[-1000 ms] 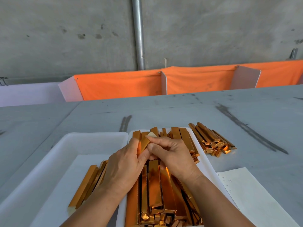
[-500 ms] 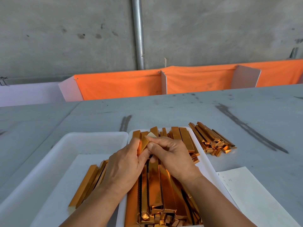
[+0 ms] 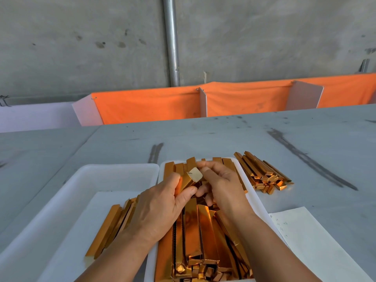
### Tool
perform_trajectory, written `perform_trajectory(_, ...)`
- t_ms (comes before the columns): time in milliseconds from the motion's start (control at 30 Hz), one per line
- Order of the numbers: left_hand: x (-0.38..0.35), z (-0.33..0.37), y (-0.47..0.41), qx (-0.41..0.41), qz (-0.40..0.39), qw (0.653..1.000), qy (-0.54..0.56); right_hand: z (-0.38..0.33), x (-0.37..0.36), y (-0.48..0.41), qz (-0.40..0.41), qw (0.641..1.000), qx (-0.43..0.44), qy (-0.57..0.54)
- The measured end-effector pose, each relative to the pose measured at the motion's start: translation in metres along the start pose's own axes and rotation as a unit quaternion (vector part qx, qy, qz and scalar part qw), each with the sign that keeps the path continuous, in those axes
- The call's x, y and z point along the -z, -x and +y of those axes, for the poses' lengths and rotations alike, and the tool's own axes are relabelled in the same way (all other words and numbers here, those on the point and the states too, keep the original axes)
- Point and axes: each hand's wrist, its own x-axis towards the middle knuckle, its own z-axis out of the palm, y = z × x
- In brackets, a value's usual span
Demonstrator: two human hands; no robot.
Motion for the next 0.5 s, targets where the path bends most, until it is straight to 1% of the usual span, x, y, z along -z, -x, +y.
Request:
perform_trajectory(67,0.0007,0.0003,0.0001,-0.007,0.000,1.000,0.004,0.0015,0.0011,-0.0002,-0.031,0.999,-0.024,-0.018)
perform_trajectory(167,0.0018,0.0011,0.0002,-0.010,0.004,1.000,0.008,0.0026,0.0018,-0.0007,-0.056,0.997,-0.034,-0.034)
perform_trajectory(333,0.0020,0.0025,0.0006,-0.008,0.008,1.000,0.007,0.0015,0.0018,0.0000,-0.073,0.996,-0.022,-0.047)
perform_trajectory(500,0.0020,0.0025,-0.0006,-0.005,-0.005,1.000,-0.001,0.0020,0.0008,0.0005,-0.069,0.997,0.003,-0.032)
